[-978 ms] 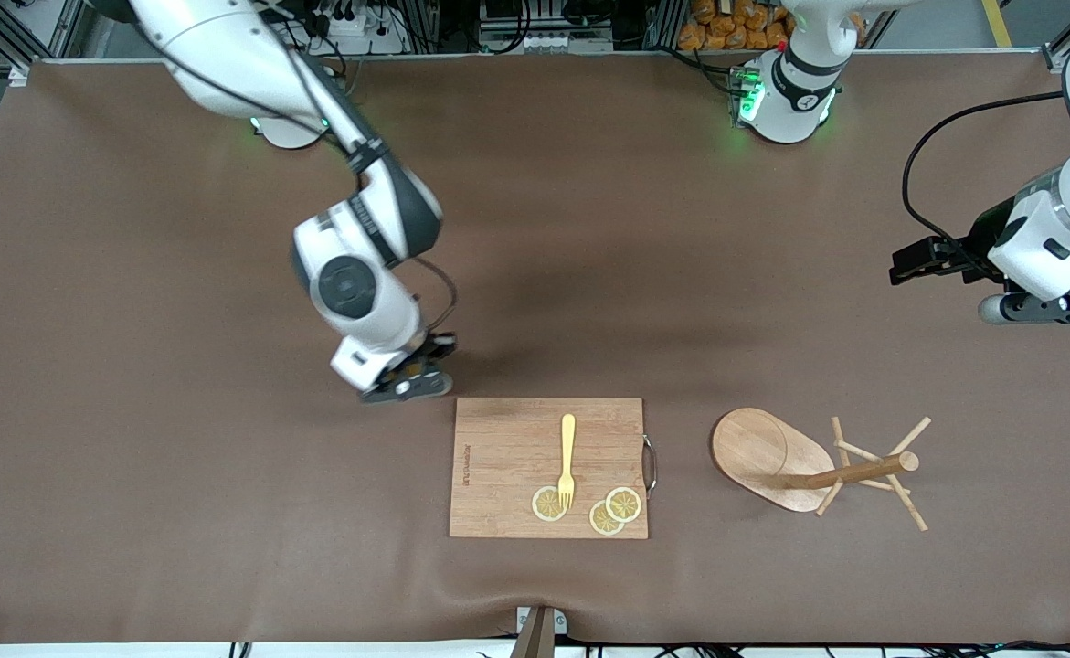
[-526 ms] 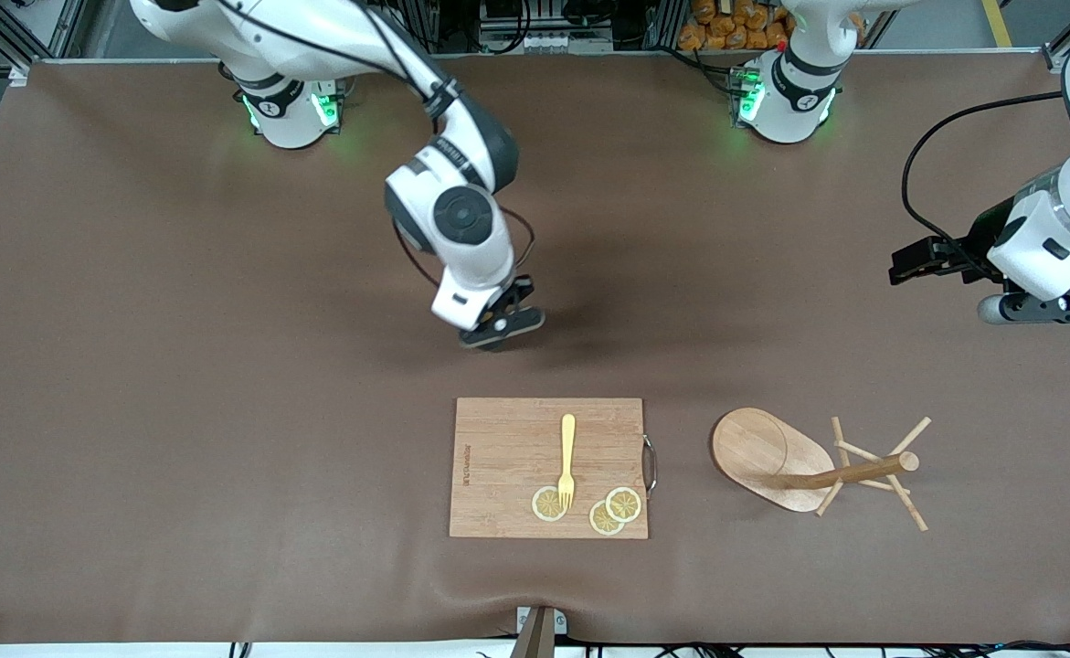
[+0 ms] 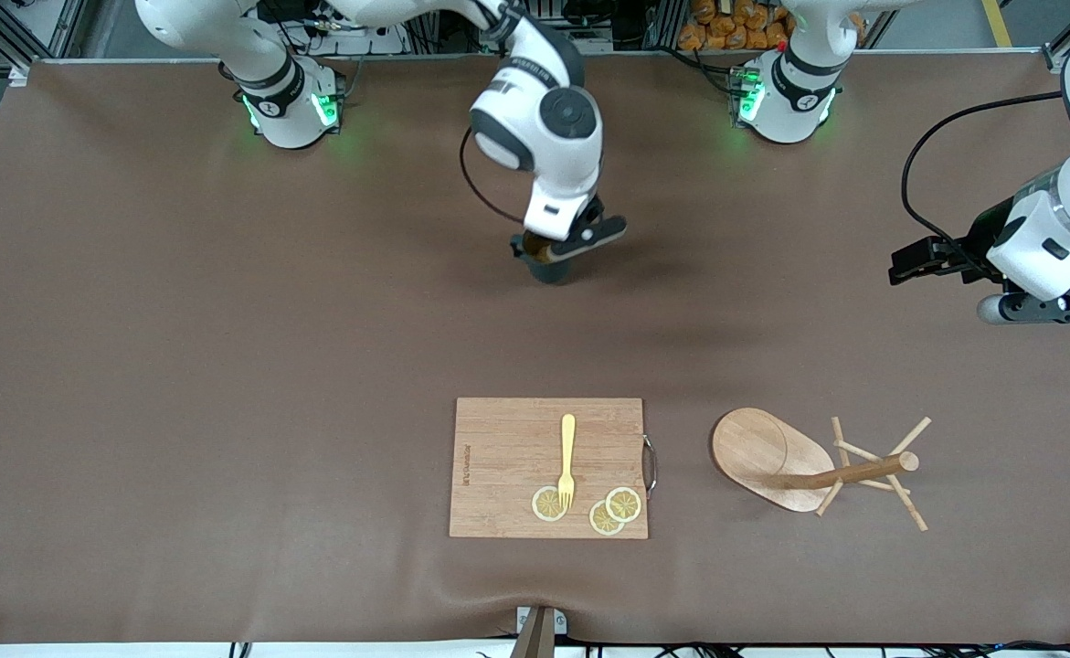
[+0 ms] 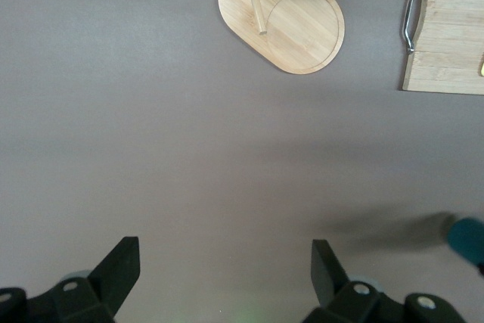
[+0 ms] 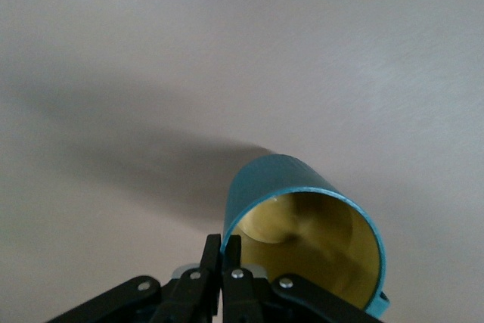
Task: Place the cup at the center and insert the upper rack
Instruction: 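Lower the teal mug onto the table with the right gripper, then open the right gripper and withdraw while the left gripper reaches the mug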
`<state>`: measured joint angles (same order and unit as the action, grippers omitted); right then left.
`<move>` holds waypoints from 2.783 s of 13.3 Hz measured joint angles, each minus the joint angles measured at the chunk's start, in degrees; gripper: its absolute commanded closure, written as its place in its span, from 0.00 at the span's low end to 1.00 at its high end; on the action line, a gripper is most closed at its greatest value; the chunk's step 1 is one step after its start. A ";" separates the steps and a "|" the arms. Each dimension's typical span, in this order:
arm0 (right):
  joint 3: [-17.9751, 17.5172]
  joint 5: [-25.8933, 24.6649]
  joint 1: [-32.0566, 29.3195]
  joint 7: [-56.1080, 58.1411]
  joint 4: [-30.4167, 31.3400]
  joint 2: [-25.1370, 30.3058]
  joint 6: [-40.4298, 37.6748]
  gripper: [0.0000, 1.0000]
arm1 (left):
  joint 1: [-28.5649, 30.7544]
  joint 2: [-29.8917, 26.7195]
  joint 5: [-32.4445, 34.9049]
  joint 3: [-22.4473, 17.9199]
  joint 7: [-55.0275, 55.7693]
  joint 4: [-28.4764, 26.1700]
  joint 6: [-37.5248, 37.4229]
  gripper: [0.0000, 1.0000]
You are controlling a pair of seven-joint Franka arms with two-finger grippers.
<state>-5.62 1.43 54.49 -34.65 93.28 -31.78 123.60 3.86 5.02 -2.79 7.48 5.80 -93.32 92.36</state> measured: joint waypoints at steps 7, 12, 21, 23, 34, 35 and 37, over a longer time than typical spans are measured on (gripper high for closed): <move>0.09 -0.02 5.83 -7.43 0.17 -0.15 -0.44 1.00 | 0.00 0.34 0.00 -0.02 0.00 -0.02 0.58 0.00; 0.99 -0.22 5.77 -7.48 0.36 -0.79 -0.44 1.00 | 0.00 1.52 0.00 -0.02 0.00 -0.02 3.17 0.00; 1.80 -3.76 4.59 -7.48 0.38 -2.27 -0.29 0.83 | 0.00 1.53 -0.02 -0.01 2.72 0.12 3.47 0.00; 1.81 -3.77 4.59 -7.48 0.37 -2.27 -0.28 0.72 | 0.00 1.53 -0.03 0.00 3.30 0.13 3.65 0.00; 1.87 -3.77 -0.15 -5.49 -1.58 1.40 -5.37 0.00 | -0.01 1.53 -0.04 0.01 3.45 0.17 3.98 0.00; 1.88 -3.77 -1.27 -2.96 -2.38 2.99 -8.73 0.00 | -0.01 1.53 -0.04 0.02 3.81 0.19 4.03 0.00; 1.94 -3.77 -4.41 3.11 -4.03 6.98 -15.00 0.00 | -0.01 1.53 -0.04 0.40 5.44 0.27 4.08 0.00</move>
<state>-3.69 -2.34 50.08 -31.54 89.25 -24.80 108.60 3.84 6.55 -2.83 7.88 11.25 -93.05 96.44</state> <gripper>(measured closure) 0.000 0.000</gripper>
